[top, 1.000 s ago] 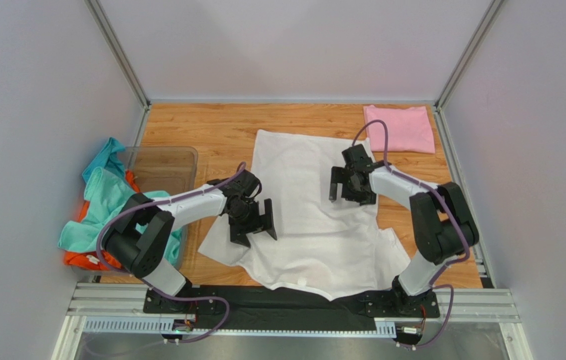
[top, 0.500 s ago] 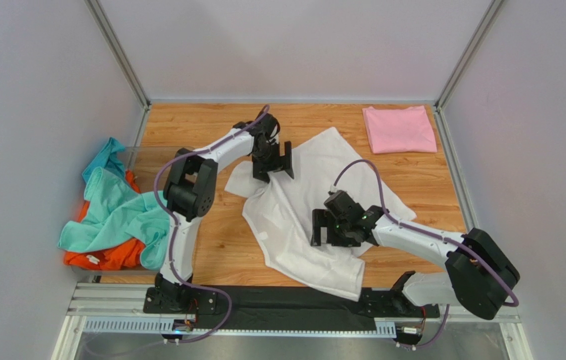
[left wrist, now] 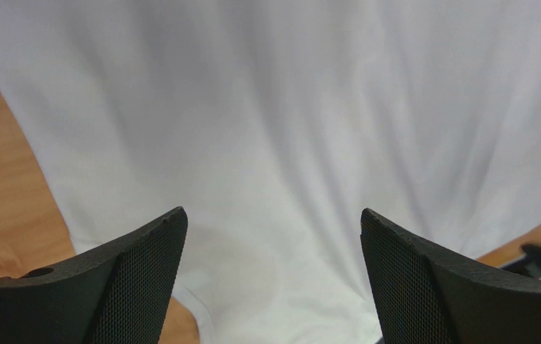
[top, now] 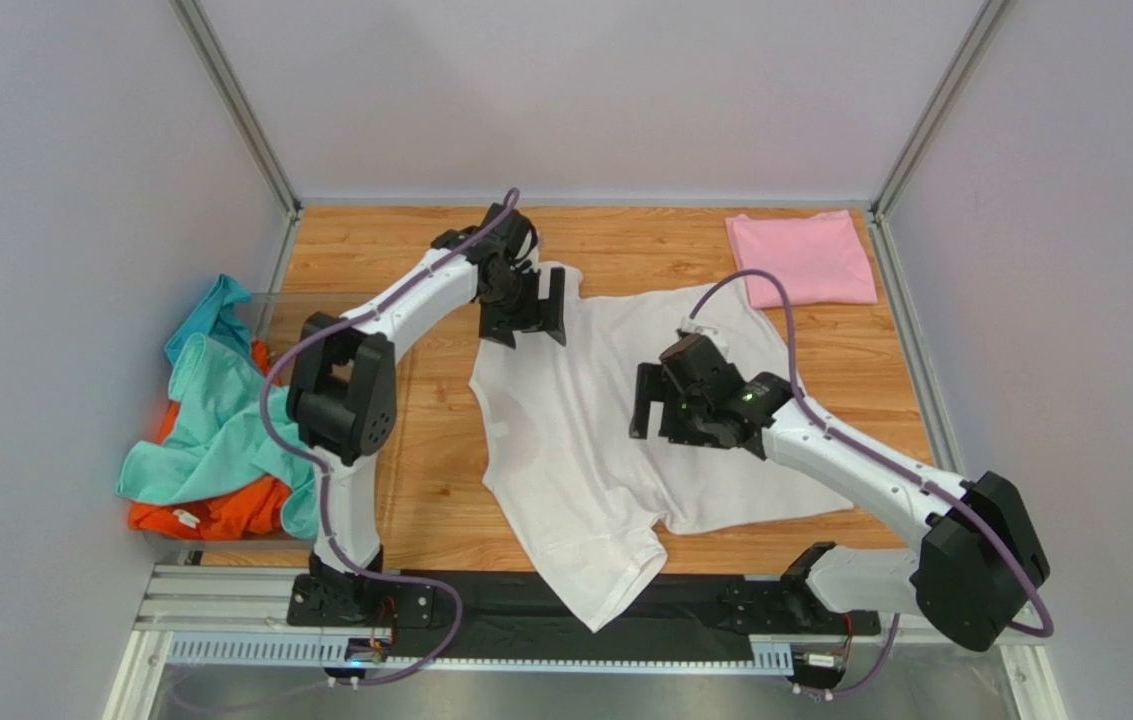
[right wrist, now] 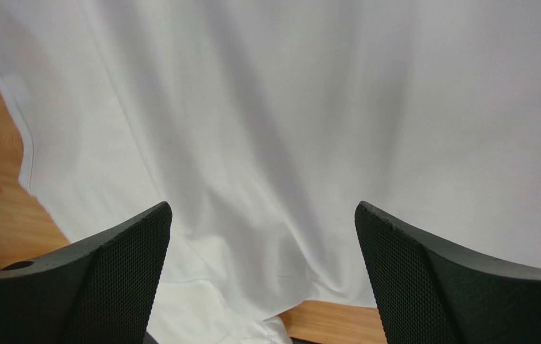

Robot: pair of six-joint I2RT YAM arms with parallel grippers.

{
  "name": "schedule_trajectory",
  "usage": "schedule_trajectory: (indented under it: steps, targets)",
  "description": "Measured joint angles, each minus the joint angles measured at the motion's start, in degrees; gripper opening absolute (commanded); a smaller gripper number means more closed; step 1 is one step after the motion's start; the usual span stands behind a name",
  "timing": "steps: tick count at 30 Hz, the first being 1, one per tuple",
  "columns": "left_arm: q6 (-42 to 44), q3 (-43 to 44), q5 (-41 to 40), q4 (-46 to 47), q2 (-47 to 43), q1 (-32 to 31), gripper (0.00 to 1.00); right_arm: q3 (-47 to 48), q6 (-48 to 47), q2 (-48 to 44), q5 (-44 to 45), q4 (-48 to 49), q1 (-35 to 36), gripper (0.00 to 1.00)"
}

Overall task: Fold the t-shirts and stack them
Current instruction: Flatten the tshirt out

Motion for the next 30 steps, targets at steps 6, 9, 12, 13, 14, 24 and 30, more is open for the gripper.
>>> schedule_trajectory:
  steps: [6,9,12,13,14,24,30]
  targets:
    - [-3.56,-22.05,3.85,5.92,-14.19,-2.27,0.96,0.92,-3.21,2.43,1.51,0.04,-12.41,1.00]
    - [-5.05,-25.51,5.27,8.76,-13.60,-4.42,0.95,0.92,-4.42,5.46,1.46,0.00,-15.39,1.00]
    - [-6.38,-26.45,6.73,11.17,-11.13,-5.68,0.95,0.15,-4.83,7.28,0.94,0.76,-15.85,1.00]
    - [-6.58,-26.53,6.80,11.65,-10.38,-5.68,0.95,-0.52,-4.83,7.50,0.42,1.18,-15.85,1.00]
    - [-6.82,-26.67,6.51,12.02,-9.66,-5.62,0.95,-1.46,-4.81,7.52,-0.17,1.84,-15.85,1.00]
    - [-7.61,-29.77,5.88,13.18,-10.67,1.90,0.92,-7.93,-2.16,7.61,-5.01,6.38,-11.58,1.00]
    - [-7.08,-29.68,6.10,12.90,-10.64,6.88,0.91,-7.32,2.73,8.55,-5.51,8.37,-0.59,1.00]
